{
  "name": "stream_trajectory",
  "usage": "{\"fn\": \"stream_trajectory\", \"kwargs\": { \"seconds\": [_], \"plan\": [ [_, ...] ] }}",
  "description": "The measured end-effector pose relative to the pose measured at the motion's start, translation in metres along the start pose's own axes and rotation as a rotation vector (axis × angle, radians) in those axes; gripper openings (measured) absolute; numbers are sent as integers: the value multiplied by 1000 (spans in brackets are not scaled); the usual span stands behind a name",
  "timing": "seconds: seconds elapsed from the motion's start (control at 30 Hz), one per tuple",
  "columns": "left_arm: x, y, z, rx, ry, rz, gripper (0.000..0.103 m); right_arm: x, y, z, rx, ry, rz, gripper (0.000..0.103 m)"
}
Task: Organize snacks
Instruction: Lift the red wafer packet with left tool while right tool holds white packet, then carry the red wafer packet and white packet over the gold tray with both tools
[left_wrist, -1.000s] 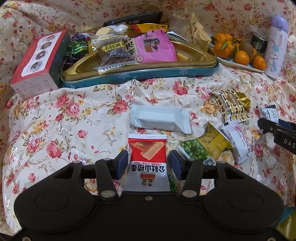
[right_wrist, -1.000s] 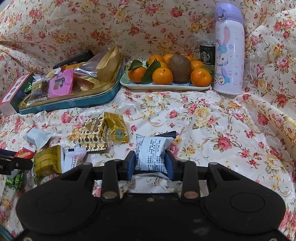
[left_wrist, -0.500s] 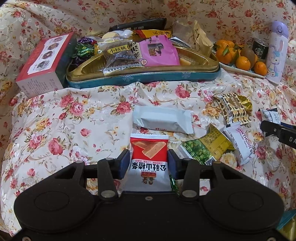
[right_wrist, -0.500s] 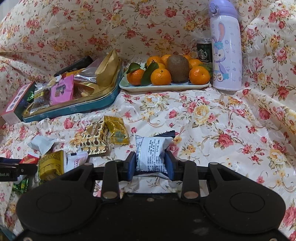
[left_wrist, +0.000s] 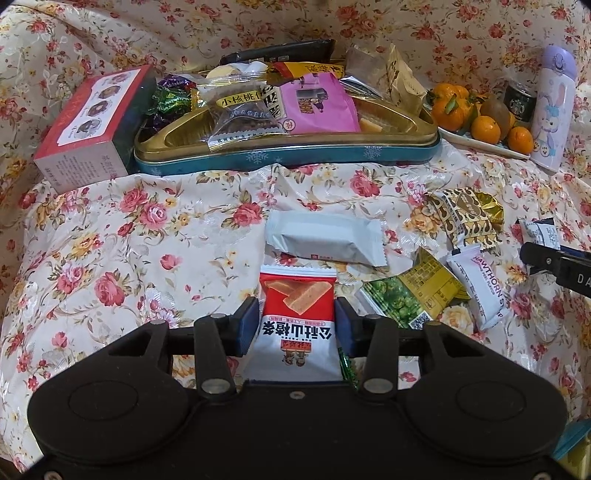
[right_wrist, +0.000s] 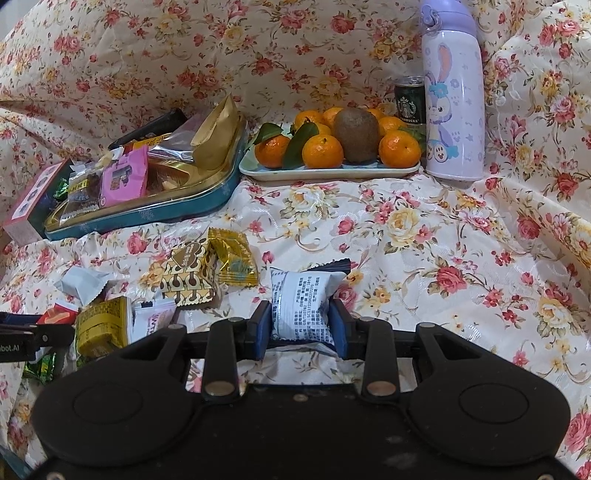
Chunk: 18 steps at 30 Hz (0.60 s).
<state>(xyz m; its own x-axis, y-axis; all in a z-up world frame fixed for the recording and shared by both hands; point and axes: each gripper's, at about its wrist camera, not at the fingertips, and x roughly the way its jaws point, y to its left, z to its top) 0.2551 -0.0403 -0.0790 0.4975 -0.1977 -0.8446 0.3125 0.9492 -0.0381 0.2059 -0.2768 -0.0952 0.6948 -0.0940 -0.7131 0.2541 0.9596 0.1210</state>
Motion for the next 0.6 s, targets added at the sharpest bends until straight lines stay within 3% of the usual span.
{"fn": "stream_trajectory", "kwargs": {
  "seconds": [0.27,0.4,0.6],
  "plan": [
    [-1,4,5,-26,10,0,43,1,-2,6,-19,22,17,33],
    [-17,-3,9,-5,-40,12,43,-4,-4,12,13,35,15,33],
    [-51,-14,18,4,-84,15,43,-37,0,16,30,-23,32,33]
  ]
}}
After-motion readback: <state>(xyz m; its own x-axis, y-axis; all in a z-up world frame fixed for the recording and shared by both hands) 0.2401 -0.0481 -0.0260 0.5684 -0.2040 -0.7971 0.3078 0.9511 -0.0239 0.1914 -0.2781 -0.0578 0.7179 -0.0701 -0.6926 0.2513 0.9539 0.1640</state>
